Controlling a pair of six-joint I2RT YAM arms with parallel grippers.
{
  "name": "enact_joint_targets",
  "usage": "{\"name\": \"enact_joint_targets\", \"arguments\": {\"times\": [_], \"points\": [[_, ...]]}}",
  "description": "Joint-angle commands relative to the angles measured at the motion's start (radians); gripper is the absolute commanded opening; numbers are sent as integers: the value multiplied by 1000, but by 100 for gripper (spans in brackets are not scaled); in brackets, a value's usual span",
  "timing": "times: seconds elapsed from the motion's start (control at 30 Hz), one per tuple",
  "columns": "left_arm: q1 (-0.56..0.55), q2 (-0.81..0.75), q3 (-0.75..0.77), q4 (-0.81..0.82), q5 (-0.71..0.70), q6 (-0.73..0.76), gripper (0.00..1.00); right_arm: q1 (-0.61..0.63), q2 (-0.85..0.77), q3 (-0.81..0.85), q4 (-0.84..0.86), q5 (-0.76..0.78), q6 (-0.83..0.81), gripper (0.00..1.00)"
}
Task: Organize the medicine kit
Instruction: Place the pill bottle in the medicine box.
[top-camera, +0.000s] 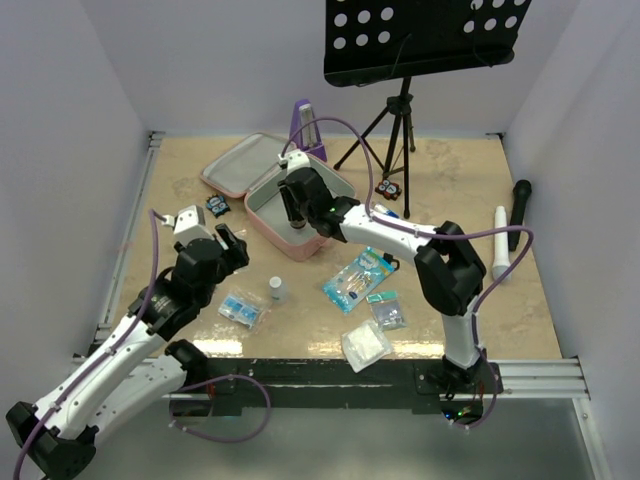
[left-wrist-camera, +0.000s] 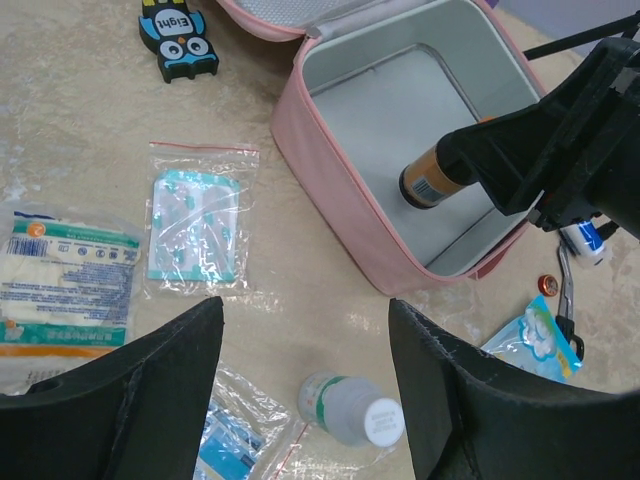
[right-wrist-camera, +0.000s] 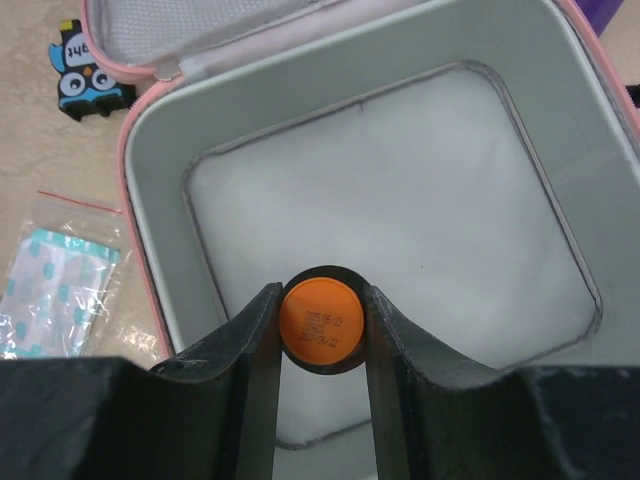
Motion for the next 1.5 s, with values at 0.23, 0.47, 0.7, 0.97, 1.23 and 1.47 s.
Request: {"name": "enact_joint_targets", "arguments": {"times": [0.23,0.47,0.7,0.97,1.23,1.47], "points": [[3,-16,-34,38,1,-42,72,3,-48,-82,284,-3,-4,0],[5,-16,-36,32,4,-51,71,20,65,99,81,-8,-78,0],[3,-19,-57,29,19,-64,71,20,52,47,99,-5,-52,0],[3,6,-60,50,34,-56,71,23,162,218,-59,6,-76,10],[3,12,-68,50,44,-51,71,21,236,301,-87,-3,-61,43],[3,23,-65,55,38,-44,71,21,251,340,-89,8,-49,64]]}}
